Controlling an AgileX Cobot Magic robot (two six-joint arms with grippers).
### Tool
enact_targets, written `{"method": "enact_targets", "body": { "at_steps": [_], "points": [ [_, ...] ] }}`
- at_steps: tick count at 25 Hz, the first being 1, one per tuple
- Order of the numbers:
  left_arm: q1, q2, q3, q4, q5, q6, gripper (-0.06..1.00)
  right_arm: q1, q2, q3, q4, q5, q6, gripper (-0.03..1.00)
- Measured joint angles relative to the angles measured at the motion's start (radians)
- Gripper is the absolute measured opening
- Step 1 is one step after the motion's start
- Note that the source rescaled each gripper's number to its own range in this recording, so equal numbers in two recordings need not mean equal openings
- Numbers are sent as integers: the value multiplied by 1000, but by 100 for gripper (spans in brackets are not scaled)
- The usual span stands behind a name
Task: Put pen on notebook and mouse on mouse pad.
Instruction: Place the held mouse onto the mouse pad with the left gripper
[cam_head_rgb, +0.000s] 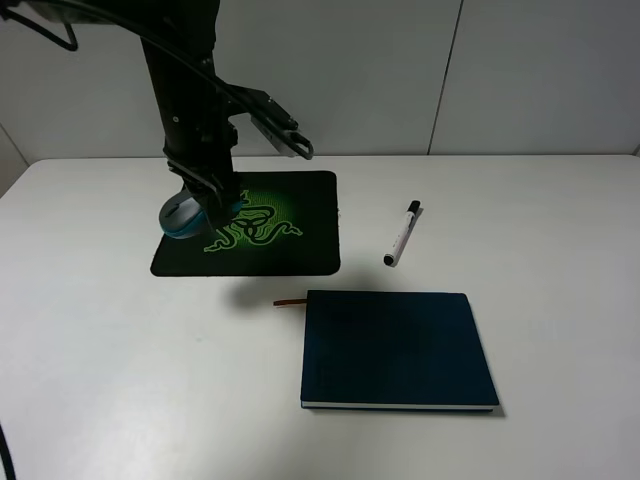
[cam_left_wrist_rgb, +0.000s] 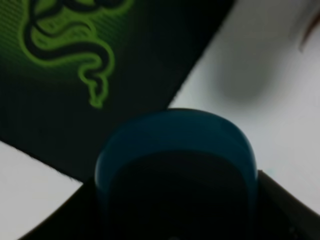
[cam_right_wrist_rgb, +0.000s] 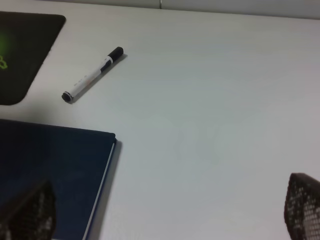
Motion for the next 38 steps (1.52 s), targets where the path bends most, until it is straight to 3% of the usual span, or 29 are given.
{"method": "enact_targets", "body": {
  "at_steps": [14, 26, 38],
  "points": [
    [49, 296, -336, 9, -10, 2, 0, 0, 0, 0, 0, 0, 0, 100],
    [51, 427, -358, 9, -156, 19, 0, 0, 0, 0, 2, 0, 0, 100],
    [51, 434, -358, 8, -173, 19, 0, 0, 0, 0, 3, 0, 0, 100]
  ]
}}
